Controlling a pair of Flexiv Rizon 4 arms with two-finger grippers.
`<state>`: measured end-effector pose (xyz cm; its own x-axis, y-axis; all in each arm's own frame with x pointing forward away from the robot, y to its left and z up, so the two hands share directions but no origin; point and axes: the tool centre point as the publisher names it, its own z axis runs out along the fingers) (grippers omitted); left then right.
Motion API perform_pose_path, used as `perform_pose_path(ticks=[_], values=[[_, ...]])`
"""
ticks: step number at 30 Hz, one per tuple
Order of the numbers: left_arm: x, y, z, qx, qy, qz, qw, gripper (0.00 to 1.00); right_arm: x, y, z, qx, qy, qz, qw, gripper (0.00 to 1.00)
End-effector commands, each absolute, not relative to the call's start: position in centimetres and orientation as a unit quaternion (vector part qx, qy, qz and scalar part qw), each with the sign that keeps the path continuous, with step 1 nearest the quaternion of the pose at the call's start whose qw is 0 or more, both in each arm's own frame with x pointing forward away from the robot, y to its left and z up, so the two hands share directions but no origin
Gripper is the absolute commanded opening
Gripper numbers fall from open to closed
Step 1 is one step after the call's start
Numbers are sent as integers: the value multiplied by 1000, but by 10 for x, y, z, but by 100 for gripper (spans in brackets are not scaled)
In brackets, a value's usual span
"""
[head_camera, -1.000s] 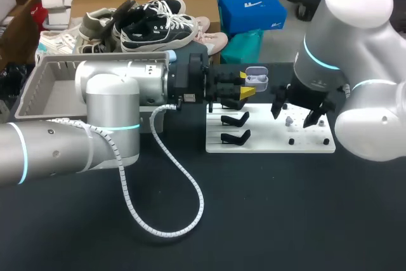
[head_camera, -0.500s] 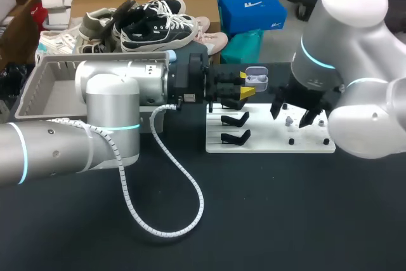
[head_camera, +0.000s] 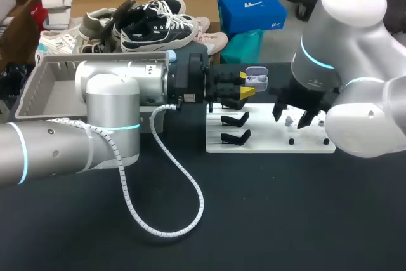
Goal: Pick up each earbud case from the left stands, insert the matching earbuds, close the lid, and place the case in the box.
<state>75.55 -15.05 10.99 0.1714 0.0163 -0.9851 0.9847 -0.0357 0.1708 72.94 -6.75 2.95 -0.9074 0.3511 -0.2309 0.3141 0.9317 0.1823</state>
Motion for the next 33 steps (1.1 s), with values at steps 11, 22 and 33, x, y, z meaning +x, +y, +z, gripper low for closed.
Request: perform_pose_path(ticks=[11,22,33], values=[[756,-151,109,554,451,-459,528,0,729,-67,27,174,974,69,126,47],[756,-151,109,554,451,-459,528,0,729,-67,24,181,974,67,123,39],[756,-151,109,554,451,-459,528,0,731,-69,22,185,973,65,122,33]])
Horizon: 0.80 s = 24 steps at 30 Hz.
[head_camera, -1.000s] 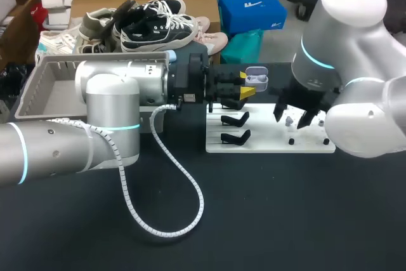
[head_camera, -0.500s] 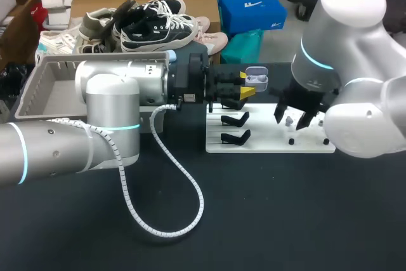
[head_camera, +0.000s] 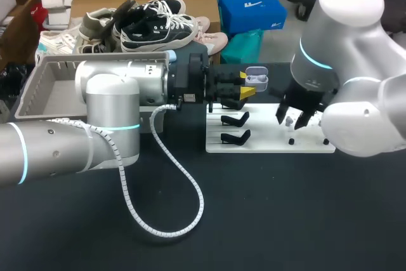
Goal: Pick up each earbud case from the left stands, insert the matching earbuds, close the lid, and place the case in the box.
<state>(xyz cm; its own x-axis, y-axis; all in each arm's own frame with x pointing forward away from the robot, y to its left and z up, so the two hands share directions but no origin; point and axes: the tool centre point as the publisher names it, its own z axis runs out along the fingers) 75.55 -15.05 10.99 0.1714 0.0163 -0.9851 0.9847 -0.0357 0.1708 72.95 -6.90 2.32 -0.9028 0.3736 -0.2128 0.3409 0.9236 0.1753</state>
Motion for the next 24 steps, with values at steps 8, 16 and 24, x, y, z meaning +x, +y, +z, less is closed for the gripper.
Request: perform_pose_path(ticks=[8,16,24], values=[[756,-151,109,554,451,-459,528,0,734,-70,20,190,972,62,120,31],[756,-151,109,554,451,-459,528,0,735,-69,19,192,972,62,120,18],[756,-151,109,554,451,-459,528,0,735,-70,19,193,972,62,120,1]])
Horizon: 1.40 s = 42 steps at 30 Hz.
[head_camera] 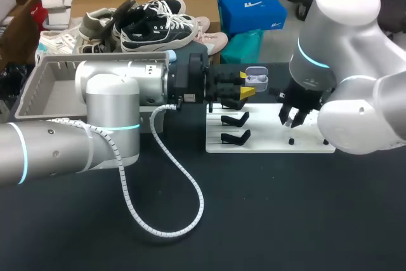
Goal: Pick up each earbud case from the left stands, insert the matching earbuds, close the lid, and place the case in the box.
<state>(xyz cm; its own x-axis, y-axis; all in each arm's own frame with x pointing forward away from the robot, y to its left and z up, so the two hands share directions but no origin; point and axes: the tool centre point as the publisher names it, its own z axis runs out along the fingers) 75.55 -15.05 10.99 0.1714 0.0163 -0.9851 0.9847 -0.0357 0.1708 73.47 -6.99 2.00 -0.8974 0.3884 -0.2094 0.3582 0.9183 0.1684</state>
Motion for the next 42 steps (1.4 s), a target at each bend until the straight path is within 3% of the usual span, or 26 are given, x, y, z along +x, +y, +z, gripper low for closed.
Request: perform_pose_path(ticks=[1,28,42], values=[[756,-151,109,554,451,-459,528,0,735,-70,20,193,972,62,121,0],[756,-151,109,554,451,-459,528,0,706,-94,61,186,964,85,170,0],[756,-151,109,554,451,-459,528,0,681,-86,103,66,977,61,195,0]])
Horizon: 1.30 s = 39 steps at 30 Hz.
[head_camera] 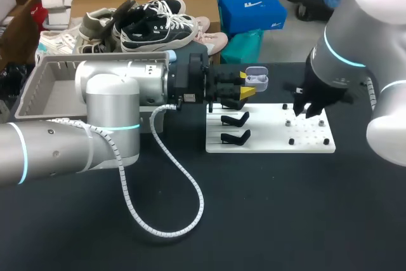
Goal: Pick up each earbud case from the left stands, insert the matching earbuds, close the lid, and place the case in the box.
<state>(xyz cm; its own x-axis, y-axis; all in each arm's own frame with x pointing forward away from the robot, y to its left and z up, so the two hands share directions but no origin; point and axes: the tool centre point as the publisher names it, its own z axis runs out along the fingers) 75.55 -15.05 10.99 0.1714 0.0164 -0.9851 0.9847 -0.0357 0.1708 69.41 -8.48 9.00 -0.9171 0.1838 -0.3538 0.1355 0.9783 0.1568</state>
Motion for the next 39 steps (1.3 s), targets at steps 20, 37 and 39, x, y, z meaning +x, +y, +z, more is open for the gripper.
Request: perform_pose_path(ticks=[20,37,39], values=[[756,-151,109,554,451,-459,528,0,686,-38,154,-103,973,19,204,0],[756,-151,109,554,451,-459,528,0,688,-8,174,-218,956,7,195,0],[756,-151,109,554,451,-459,528,0,690,-5,177,-225,955,1,194,0]])
